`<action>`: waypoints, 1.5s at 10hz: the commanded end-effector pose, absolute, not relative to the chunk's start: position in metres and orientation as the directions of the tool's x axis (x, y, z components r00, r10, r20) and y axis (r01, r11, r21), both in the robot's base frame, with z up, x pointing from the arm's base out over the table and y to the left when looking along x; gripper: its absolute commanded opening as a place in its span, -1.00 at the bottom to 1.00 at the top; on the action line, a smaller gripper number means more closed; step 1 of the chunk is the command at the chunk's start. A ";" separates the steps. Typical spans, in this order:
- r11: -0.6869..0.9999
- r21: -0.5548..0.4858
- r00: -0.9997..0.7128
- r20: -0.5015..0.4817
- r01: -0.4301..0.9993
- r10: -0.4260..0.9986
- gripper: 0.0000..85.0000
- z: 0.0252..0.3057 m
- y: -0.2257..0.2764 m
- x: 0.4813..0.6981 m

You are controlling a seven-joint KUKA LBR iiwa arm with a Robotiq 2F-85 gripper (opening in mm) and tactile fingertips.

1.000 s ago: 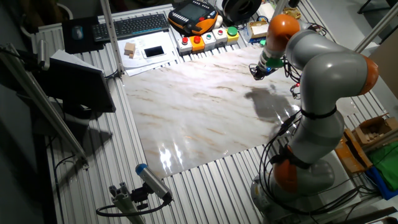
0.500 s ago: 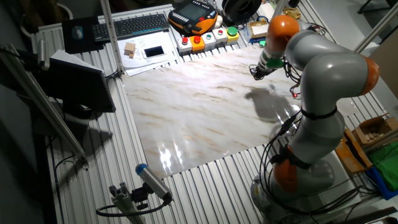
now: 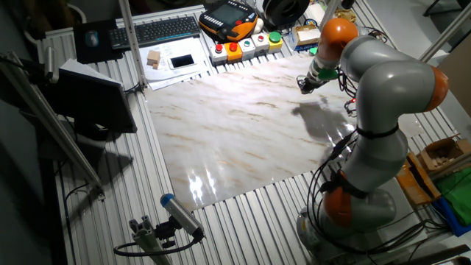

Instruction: Pick up the small block on the left and move it to the right

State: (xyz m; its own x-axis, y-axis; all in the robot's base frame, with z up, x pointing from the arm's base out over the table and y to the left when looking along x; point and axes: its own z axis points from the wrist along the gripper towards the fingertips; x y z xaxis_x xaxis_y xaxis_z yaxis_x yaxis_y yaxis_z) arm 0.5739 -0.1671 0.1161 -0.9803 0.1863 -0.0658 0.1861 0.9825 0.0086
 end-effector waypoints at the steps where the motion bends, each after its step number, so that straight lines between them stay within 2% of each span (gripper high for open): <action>1: 0.983 0.005 -0.981 -0.060 0.184 0.184 -0.98 0.115 -0.169 0.577; 4: 0.991 0.003 -0.990 -0.054 0.134 0.134 -0.98 0.107 -0.176 0.589; 5: 0.992 0.003 -0.991 -0.049 0.128 0.128 -0.80 0.106 -0.178 0.593; 6: 0.990 0.001 -0.989 -0.051 0.140 0.140 -0.40 0.103 -0.180 0.597; 8: 0.988 -0.011 -0.986 -0.069 0.153 0.152 0.29 0.097 -0.181 0.600; 10: 0.991 -0.023 -0.989 -0.073 0.132 0.130 0.59 0.094 -0.183 0.603; 15: 0.985 -0.015 -0.982 -0.084 0.170 0.168 0.64 0.077 -0.195 0.610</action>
State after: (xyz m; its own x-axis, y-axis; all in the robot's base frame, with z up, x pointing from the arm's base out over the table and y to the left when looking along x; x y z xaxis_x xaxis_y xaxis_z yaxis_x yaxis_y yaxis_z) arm 0.6102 -0.1955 0.0761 -0.9821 0.1681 -0.0846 0.1700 0.9853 -0.0149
